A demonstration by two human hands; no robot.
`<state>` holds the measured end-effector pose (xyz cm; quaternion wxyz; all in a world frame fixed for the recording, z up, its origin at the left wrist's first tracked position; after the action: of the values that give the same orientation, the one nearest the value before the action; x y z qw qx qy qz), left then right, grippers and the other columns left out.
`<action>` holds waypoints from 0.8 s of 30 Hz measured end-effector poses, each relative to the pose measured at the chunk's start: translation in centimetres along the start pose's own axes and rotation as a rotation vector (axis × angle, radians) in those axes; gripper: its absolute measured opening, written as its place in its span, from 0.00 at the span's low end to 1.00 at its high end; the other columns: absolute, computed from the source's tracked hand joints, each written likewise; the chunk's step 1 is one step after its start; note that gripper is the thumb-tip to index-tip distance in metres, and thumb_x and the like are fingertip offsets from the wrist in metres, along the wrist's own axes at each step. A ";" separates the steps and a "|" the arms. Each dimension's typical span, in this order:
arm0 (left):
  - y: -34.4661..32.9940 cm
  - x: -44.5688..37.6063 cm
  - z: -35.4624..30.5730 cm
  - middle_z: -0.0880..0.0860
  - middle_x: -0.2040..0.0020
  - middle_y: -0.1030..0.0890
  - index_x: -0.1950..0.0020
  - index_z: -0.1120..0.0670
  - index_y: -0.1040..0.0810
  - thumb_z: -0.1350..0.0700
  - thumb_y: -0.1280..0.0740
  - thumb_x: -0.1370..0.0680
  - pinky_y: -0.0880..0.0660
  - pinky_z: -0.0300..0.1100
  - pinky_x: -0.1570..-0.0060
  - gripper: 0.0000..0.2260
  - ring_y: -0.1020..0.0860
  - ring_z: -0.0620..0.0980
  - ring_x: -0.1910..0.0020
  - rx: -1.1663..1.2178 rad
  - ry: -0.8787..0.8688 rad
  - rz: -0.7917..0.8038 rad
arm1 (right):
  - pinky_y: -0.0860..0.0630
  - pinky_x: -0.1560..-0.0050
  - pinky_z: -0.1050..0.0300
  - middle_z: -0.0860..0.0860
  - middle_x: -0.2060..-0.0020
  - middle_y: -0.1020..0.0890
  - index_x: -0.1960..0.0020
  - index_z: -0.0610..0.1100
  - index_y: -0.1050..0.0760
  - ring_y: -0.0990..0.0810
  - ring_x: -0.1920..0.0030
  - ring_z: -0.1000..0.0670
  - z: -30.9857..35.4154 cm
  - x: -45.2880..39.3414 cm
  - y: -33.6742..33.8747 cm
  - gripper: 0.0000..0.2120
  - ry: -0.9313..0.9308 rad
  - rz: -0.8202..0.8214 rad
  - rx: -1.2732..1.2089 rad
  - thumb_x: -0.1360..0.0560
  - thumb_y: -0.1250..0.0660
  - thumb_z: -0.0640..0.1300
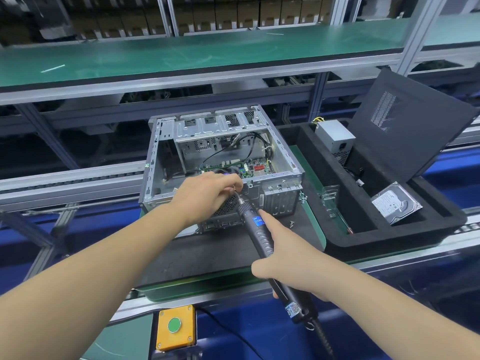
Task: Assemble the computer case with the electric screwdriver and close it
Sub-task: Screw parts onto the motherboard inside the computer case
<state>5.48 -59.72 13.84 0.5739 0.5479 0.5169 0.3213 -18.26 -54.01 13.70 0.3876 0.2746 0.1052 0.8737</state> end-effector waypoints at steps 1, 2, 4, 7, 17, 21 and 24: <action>0.0 0.0 0.0 0.39 0.49 0.19 0.43 0.38 0.31 0.52 0.37 0.18 0.23 0.48 0.59 0.09 0.24 0.49 0.50 0.002 0.000 0.002 | 0.14 0.60 0.54 0.54 0.52 0.19 0.18 0.69 0.54 0.21 0.71 0.58 0.1 0.1 0.1 0.54 -0.006 0.004 -0.013 0.36 0.30 0.48; 0.1 0.0 -0.1 0.39 0.49 0.19 0.43 0.38 0.31 0.53 0.37 0.18 0.23 0.49 0.59 0.09 0.24 0.50 0.50 0.005 -0.001 0.003 | 0.14 0.58 0.51 0.53 0.52 0.19 0.19 0.69 0.54 0.20 0.71 0.57 0.2 0.1 0.1 0.54 -0.013 0.008 -0.024 0.36 0.30 0.48; 0.1 0.1 0.0 0.39 0.50 0.19 0.43 0.38 0.30 0.53 0.37 0.18 0.22 0.50 0.58 0.09 0.24 0.50 0.50 0.014 -0.001 0.005 | 0.13 0.59 0.50 0.53 0.53 0.19 0.19 0.69 0.53 0.20 0.72 0.56 0.2 0.1 0.2 0.54 -0.017 0.017 -0.038 0.36 0.30 0.48; 0.1 0.1 0.0 0.37 0.53 0.22 0.43 0.38 0.30 0.53 0.37 0.17 0.23 0.50 0.56 0.09 0.25 0.49 0.50 0.019 0.001 0.016 | 0.18 0.64 0.57 0.55 0.52 0.21 0.19 0.69 0.52 0.20 0.73 0.58 0.0 0.1 0.5 0.53 -0.015 0.026 -0.048 0.36 0.29 0.48; 0.1 0.0 0.0 0.34 0.56 0.27 0.43 0.37 0.30 0.52 0.37 0.18 0.23 0.50 0.55 0.09 0.25 0.48 0.50 0.036 -0.012 0.012 | 0.19 0.64 0.57 0.54 0.51 0.21 0.19 0.69 0.52 0.19 0.73 0.58 0.0 -0.2 0.5 0.54 -0.021 0.040 -0.068 0.37 0.28 0.49; 0.2 0.0 0.0 0.33 0.57 0.27 0.43 0.37 0.30 0.53 0.37 0.18 0.22 0.50 0.55 0.10 0.25 0.46 0.51 0.050 -0.004 0.017 | 0.19 0.62 0.57 0.56 0.49 0.22 0.19 0.70 0.53 0.18 0.68 0.56 0.2 -0.1 0.3 0.54 -0.038 0.047 -0.061 0.37 0.28 0.50; 0.3 0.0 0.0 0.31 0.58 0.28 0.43 0.36 0.30 0.53 0.37 0.18 0.23 0.50 0.55 0.10 0.26 0.46 0.51 0.056 0.004 0.027 | 0.19 0.62 0.56 0.55 0.49 0.22 0.19 0.70 0.54 0.18 0.65 0.53 0.3 0.0 0.4 0.54 -0.046 0.051 -0.057 0.36 0.28 0.49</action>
<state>5.50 -59.62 14.12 0.5531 0.5699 0.5194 0.3155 -18.34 -54.27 14.13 0.3750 0.2862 0.0642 0.8794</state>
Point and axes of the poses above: each hand's wrist, its own x-axis away from the middle knuckle, its own y-axis out of the back of the hand, z = x × y, the point moved 1 cm from there along -x, towards the middle knuckle
